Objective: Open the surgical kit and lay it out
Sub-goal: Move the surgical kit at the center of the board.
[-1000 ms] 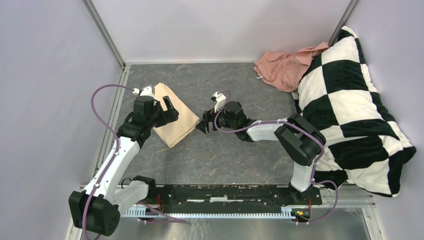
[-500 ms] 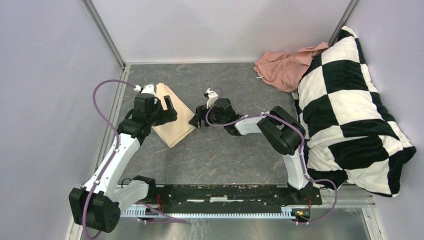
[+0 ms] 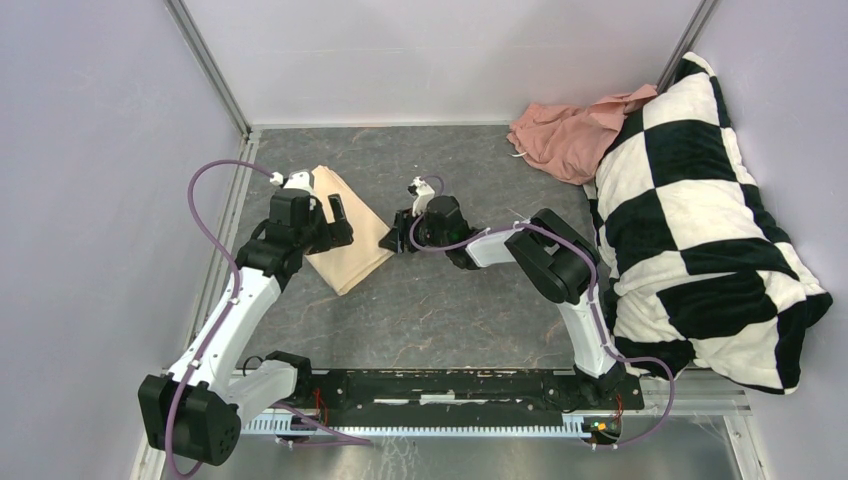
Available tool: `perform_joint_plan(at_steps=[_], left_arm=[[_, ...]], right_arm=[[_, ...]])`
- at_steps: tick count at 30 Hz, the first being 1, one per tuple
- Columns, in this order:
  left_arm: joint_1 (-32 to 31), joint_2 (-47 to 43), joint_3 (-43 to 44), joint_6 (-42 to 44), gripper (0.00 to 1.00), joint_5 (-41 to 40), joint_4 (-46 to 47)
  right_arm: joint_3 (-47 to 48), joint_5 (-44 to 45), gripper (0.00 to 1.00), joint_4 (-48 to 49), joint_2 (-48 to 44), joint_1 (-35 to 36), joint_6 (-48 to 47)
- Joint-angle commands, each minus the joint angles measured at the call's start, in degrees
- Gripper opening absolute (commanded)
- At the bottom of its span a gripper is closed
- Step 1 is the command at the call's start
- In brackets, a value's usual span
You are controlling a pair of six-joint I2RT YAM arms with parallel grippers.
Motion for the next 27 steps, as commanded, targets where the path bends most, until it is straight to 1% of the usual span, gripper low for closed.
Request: perform_joint_plan(at_steps=[1, 7, 9, 13, 18, 21, 23, 24, 25, 26, 27], left_arm=[[-0.21, -0.46, -0.27, 1.89, 1.00, 0.48, 1.90], [-0.21, -1.28, -0.54, 1.99, 1.00, -0.19, 2.18], [-0.21, -1.04, -0.52, 2.00, 1.00, -0.10, 2.14], [-0.23, -0.82, -0.47, 1.79, 1.00, -0.17, 2.20], [-0.25, -0.55, -0.60, 1.50, 1.00, 0.01, 2.17], [-0.30, 0.13, -0.73, 0.80, 1.00, 0.83, 2.17], [-0.30, 0.60, -1.01, -0.42, 1.00, 1.80, 2.39], [-0.30, 0.85, -1.04, -1.49, 1.00, 2.02, 2.46], [-0.30, 1.00, -1.05, -4.72, 1.00, 0.41, 2.07], [-0.30, 1.02, -1.35, -9.03, 1.00, -2.23, 1.73], [-0.30, 0.96, -2.32, -13.36, 1.00, -3.00, 1.89]], right_arm=[[-1.26, -3.43, 0.52, 7.63, 0.01, -0.24, 2.74], [-5.34, -3.17, 0.21, 11.72, -1.42, -1.40, 4.61], [-6.48, -3.37, 0.15, 12.74, -1.92, -1.95, 5.17], [-11.61, -0.62, 0.13, 15.51, -5.06, -2.78, 5.37], [-17.69, 3.36, 0.12, 15.04, -10.46, -3.84, 3.38], [-22.12, 6.65, 0.08, 15.20, -14.14, -4.38, 3.42], [-25.69, 10.31, 0.12, 15.54, -17.25, -4.35, 3.43], [-27.11, 11.60, 0.12, 15.64, -18.34, -4.46, 3.00], [-27.97, 12.47, 0.13, 15.36, -19.38, -4.58, 2.34], [-28.33, 13.07, 0.13, 14.85, -20.14, -4.68, 1.81], [-28.43, 13.34, 0.15, 14.10, -20.47, -4.86, 1.29]])
